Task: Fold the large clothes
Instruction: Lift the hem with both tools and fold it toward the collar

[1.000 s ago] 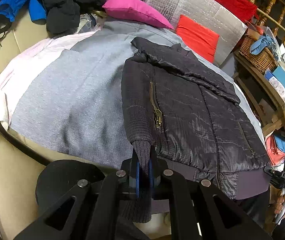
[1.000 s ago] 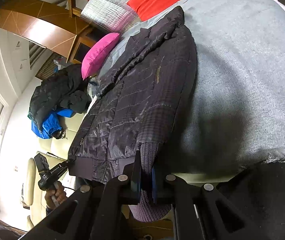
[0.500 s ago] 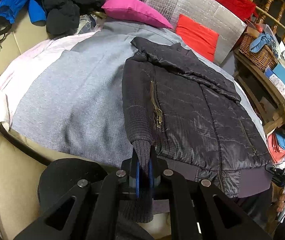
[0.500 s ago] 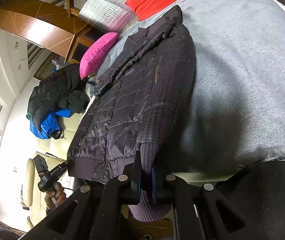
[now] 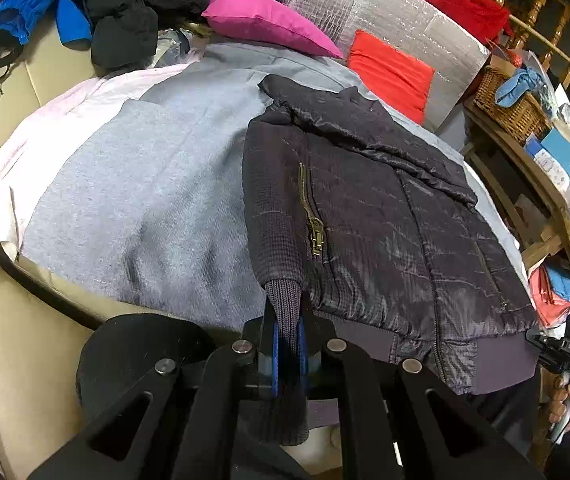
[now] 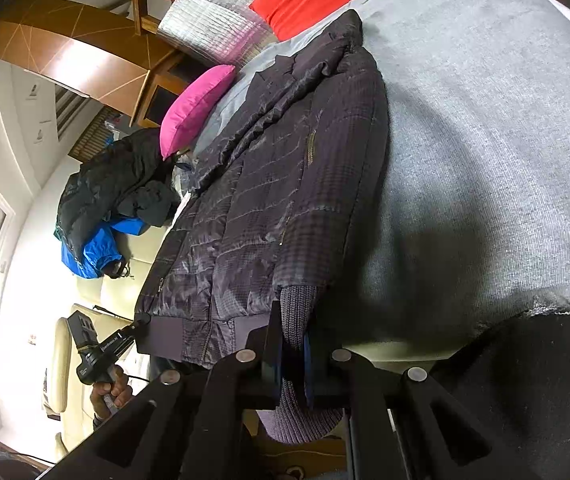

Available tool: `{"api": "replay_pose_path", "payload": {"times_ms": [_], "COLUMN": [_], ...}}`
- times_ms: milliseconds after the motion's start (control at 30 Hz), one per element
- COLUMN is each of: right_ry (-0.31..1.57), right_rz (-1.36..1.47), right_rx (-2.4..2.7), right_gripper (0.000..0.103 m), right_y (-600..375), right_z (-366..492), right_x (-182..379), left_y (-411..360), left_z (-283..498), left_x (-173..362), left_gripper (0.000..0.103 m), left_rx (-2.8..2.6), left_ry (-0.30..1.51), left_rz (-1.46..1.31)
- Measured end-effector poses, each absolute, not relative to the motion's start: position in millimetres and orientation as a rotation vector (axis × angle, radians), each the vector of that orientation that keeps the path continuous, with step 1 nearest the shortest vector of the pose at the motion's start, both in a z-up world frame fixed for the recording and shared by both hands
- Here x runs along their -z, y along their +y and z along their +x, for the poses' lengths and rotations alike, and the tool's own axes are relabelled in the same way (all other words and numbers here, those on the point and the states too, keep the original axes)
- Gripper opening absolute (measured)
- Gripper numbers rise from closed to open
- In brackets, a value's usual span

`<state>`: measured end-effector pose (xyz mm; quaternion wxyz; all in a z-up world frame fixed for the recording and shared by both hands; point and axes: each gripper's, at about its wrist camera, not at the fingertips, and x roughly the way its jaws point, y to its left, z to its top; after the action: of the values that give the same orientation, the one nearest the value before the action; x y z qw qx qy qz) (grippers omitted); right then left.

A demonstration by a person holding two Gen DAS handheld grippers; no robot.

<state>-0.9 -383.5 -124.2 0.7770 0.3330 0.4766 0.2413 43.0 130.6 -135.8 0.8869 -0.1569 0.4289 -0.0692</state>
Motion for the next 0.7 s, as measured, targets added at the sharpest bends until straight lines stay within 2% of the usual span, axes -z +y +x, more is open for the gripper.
{"api": "replay_pose_path", "payload": {"times_ms": [400,700], "right_ry": [0.976,0.883], "right_rz": [0.804,0.869], "right_rx": [-0.597,-0.671], "right_gripper": [0.008,0.008], "right_y": [-394,-393], "right_z": [10,26], "right_x": [116,85], "left_y": [141,147], "left_z": [62,83], "left_x": [108,81], "left_gripper": [0.008,0.008], "left_rx": [0.221,0.251], "left_ry": [0.857,0.793], "left_rz": [-0.403,-0.483]}}
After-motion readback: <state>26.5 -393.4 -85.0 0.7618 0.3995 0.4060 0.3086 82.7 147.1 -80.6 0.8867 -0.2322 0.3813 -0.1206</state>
